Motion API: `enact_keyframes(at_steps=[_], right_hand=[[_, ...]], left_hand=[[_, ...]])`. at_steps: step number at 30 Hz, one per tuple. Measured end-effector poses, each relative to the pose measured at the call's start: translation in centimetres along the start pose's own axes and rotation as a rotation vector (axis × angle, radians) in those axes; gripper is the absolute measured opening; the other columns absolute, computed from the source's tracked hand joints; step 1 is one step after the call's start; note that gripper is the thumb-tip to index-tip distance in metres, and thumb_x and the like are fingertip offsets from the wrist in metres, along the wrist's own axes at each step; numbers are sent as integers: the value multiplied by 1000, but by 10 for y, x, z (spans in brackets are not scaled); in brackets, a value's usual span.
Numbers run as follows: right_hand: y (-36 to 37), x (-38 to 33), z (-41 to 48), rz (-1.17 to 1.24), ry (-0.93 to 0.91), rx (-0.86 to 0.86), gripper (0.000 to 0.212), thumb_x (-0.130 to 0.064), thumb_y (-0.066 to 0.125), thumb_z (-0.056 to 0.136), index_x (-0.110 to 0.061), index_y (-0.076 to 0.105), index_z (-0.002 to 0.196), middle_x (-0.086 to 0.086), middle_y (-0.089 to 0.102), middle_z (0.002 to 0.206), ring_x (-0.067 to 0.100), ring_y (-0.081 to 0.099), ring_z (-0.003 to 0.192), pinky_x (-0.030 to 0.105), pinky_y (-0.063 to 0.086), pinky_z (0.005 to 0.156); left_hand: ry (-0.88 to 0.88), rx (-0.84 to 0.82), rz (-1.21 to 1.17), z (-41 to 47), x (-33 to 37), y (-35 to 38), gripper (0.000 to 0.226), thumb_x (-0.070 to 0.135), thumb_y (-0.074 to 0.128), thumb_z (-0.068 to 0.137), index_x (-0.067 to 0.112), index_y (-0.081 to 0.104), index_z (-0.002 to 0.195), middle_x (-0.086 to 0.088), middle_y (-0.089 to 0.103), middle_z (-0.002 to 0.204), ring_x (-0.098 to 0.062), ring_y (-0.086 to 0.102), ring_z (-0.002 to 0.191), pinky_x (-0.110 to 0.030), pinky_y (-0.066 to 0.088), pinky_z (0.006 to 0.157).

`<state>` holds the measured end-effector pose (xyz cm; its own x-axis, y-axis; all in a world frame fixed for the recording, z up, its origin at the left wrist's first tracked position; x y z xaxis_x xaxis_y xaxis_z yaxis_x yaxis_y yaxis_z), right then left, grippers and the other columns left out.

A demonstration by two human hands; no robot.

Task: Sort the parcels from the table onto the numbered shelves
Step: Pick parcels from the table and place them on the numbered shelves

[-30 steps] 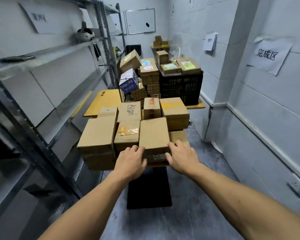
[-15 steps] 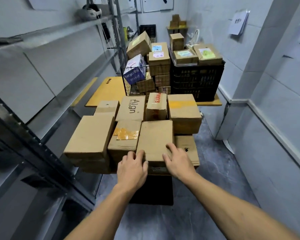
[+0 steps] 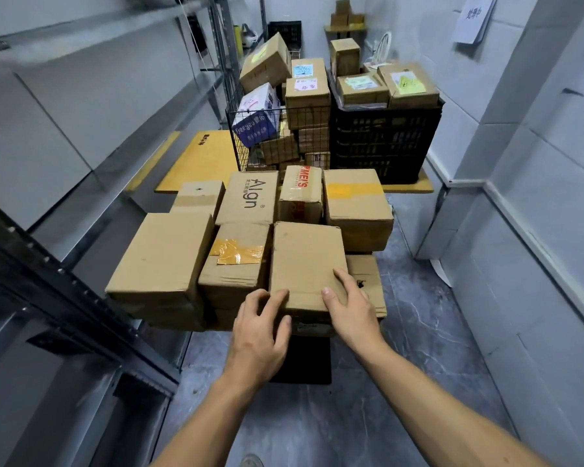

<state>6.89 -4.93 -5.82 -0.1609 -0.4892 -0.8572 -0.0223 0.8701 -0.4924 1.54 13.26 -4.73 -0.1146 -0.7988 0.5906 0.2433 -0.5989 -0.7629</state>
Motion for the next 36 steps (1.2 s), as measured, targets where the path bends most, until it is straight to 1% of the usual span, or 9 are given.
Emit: enact_keyframes(at_steps=[5, 9, 11, 14, 19, 23, 26, 32, 36], right_hand=[[-17, 9, -1, 150, -32, 48, 47, -41, 57, 98, -44, 46, 144, 1, 51, 143, 18, 48, 129, 36, 39, 109], [-30, 16, -5, 279, -62, 76, 40, -41, 60, 97, -52, 51, 134, -6, 52, 142, 11, 50, 128, 32, 40, 108], [-35, 16, -9, 363, -83, 92, 37, -35, 61, 98, -54, 52, 129, -9, 54, 140, 7, 50, 128, 23, 38, 106], [-41, 14, -17, 406, -115, 85, 39, -29, 60, 99, -54, 51, 128, -16, 53, 137, -5, 50, 125, 13, 37, 101], [-44, 14, -27, 418, -174, 61, 41, -35, 56, 100, -60, 49, 132, -33, 46, 138, -15, 41, 129, 17, 33, 107], [-45, 14, -31, 374, -173, 33, 39, -36, 52, 100, -59, 49, 133, -32, 46, 138, -17, 41, 127, 21, 33, 110], [-42, 16, -28, 291, -127, -2, 41, -29, 54, 102, -53, 50, 135, -21, 49, 139, -10, 46, 124, 25, 33, 112], [-48, 4, -26, 162, -125, 12, 40, -46, 54, 98, -37, 56, 138, -7, 50, 137, 7, 47, 129, 22, 32, 108], [-41, -7, -28, 311, -129, -79, 61, -85, 54, 73, -65, 44, 130, -14, 60, 135, 8, 57, 124, 44, 47, 107]], left_hand=[[73, 98, -244, 6, 23, -9, 50, 46, 45, 90, 26, 54, 135, 11, 38, 124, 0, 48, 114, -16, 44, 95], [9, 201, -529, 15, 27, -19, 46, 37, 48, 91, 30, 50, 136, 9, 53, 122, -12, 56, 114, -24, 50, 92], [-66, 234, -541, 19, 23, -22, 46, 35, 49, 91, 34, 49, 137, 4, 54, 123, -13, 56, 114, -27, 50, 93], [-131, 163, -448, 25, 19, -18, 53, 43, 48, 90, 33, 44, 141, 3, 47, 134, -12, 48, 124, -35, 42, 106], [-209, -18, -618, 22, 15, -3, 72, 70, 41, 80, 42, 31, 145, 13, 37, 149, 1, 34, 136, -29, 29, 113], [-229, -34, -726, 15, 20, 0, 72, 69, 47, 78, 42, 34, 144, 30, 41, 138, 14, 36, 129, -30, 30, 114], [-201, 28, -704, 9, 24, -8, 72, 62, 55, 78, 37, 40, 143, 18, 47, 141, 4, 44, 129, -33, 40, 109], [-152, 74, -574, 5, 28, -15, 69, 61, 60, 76, 44, 42, 140, 15, 49, 140, 1, 45, 129, -34, 43, 107], [-123, 54, -451, -1, 35, -9, 67, 59, 62, 79, 49, 37, 141, 14, 47, 134, 1, 48, 122, -27, 45, 100]])
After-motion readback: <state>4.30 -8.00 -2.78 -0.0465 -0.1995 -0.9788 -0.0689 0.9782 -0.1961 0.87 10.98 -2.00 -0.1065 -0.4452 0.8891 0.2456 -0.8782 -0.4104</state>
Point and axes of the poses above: each hand's wrist, its own z-axis towards the middle knuckle, its own y-axis out of the palm, x = y × z, the point moved 5 cm from there along z, towards the middle knuckle
